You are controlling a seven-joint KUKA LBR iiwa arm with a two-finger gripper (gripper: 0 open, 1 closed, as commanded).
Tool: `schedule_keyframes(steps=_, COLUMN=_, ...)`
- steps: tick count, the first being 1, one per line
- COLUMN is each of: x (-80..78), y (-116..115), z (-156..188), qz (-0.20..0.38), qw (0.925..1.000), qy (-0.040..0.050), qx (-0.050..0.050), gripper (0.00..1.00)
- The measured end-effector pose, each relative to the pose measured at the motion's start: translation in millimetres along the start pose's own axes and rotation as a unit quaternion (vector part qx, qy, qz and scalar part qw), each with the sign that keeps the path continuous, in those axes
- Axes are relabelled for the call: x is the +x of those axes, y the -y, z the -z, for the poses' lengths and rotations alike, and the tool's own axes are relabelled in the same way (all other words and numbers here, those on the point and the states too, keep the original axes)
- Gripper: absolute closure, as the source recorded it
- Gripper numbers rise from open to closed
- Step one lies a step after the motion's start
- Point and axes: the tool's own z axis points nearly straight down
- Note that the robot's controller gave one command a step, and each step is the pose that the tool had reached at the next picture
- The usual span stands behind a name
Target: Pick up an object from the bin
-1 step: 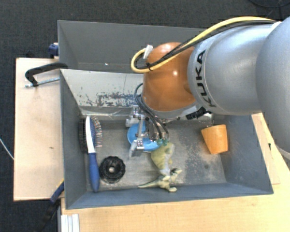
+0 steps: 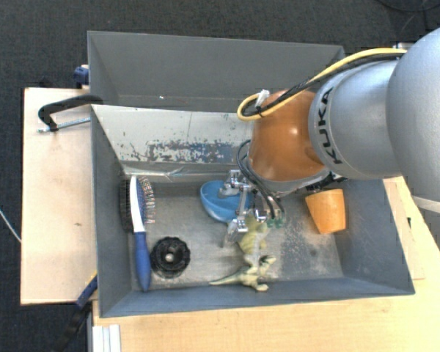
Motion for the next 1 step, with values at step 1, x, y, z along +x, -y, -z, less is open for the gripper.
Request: schedule_keyframes(steps=1, x=-1.7, y=-1.8, z=3.6, qz=0.001, qw=1.0, qy=0.0012, qx=-0.002, gripper=1.0)
